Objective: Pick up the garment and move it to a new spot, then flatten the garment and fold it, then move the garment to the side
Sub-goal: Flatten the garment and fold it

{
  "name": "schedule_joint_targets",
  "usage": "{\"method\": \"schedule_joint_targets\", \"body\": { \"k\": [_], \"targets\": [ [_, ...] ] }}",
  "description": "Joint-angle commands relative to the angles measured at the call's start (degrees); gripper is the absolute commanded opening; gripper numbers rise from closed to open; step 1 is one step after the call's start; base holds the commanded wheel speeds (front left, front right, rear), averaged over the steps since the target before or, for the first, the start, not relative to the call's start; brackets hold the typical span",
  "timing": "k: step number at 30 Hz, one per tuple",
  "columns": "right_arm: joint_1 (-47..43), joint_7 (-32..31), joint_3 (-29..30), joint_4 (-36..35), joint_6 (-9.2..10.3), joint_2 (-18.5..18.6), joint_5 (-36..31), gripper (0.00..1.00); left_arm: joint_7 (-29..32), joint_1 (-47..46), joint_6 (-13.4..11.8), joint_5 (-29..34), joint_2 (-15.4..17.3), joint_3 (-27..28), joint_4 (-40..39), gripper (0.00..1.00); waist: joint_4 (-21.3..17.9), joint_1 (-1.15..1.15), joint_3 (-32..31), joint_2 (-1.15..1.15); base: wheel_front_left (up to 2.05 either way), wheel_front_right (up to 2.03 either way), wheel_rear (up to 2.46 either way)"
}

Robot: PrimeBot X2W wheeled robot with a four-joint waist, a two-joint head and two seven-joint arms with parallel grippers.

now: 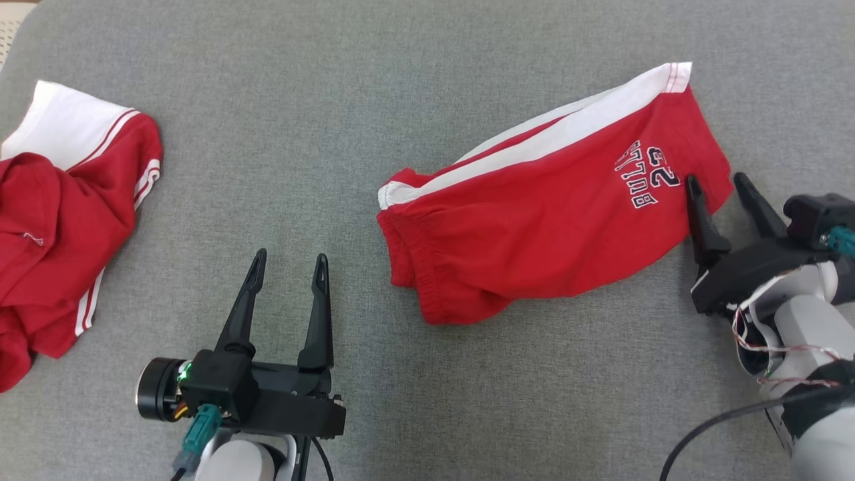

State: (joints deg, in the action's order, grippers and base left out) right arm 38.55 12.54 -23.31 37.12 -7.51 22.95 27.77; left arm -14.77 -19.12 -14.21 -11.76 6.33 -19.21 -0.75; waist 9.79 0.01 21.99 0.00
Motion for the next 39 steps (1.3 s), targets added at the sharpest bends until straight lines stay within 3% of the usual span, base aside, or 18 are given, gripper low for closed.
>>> {"method": "schedule_joint_targets", "body": {
  "k": [1,2,3,4,5,13,18,25,34,39],
  "targets": [
    [0.40,-0.25,-1.14,1.48,0.04,-0.17,0.83,1.00,-0.42,-0.60,0.18,0.54,-0.16,0.28,-0.20,1.00,0.36,-0.01,0.61,0.00,0.00,0.00,0.00],
    [0.91,-0.35,-1.93,2.39,0.04,-0.19,1.41,0.99,-0.42,-0.63,0.28,0.67,-0.30,0.33,-0.18,1.00,0.32,-0.01,0.68,0.00,0.00,0.00,0.00],
    [1.29,-0.37,-2.75,3.05,0.04,-0.36,2.28,0.47,-0.42,-0.65,0.34,0.89,-0.48,0.35,-0.18,1.00,0.26,-0.01,0.73,0.00,0.00,0.00,0.00],
    [1.68,-0.31,-3.57,3.58,0.04,-0.43,2.78,0.15,-0.42,-0.63,0.31,1.05,-0.63,0.39,-0.18,1.00,0.15,-0.01,0.74,0.00,0.00,0.00,0.00],
    [1.85,-0.08,-4.10,3.93,0.04,-0.68,3.67,0.00,-0.42,-0.54,0.23,1.15,-0.74,0.48,-0.16,1.00,-0.02,-0.01,0.72,0.00,0.00,0.00,0.00],
    [-2.83,2.46,-4.49,-0.73,0.04,-0.90,8.23,0.00,-0.42,0.59,1.09,1.84,-1.17,1.70,0.46,1.00,-2.22,-0.01,-0.68,0.00,0.00,0.00,0.00],
    [-10.27,2.68,1.52,-9.53,0.05,-1.87,6.93,0.00,-0.42,1.25,1.35,2.37,-0.96,2.32,0.40,1.00,-3.92,-0.01,-1.38,0.00,0.00,0.00,0.00],
    [-22.69,2.73,11.01,-19.22,0.05,-6.15,3.00,0.00,-0.42,1.82,1.96,2.49,-0.69,3.05,1.31,1.00,-5.61,-0.01,-2.74,0.00,0.00,0.00,0.00],
    [-29.08,2.73,16.31,-21.25,0.05,-9.62,1.31,0.00,-0.42,2.69,2.51,1.89,-0.43,3.41,2.48,1.00,-6.34,-0.01,-4.95,0.00,0.00,0.00,0.00],
    [-28.36,2.62,17.37,-21.71,0.04,-9.21,0.15,0.00,-0.42,2.74,2.62,1.96,-0.64,3.24,2.47,1.00,-6.19,-0.01,-5.44,0.00,0.00,0.00,0.00]
  ]
}}
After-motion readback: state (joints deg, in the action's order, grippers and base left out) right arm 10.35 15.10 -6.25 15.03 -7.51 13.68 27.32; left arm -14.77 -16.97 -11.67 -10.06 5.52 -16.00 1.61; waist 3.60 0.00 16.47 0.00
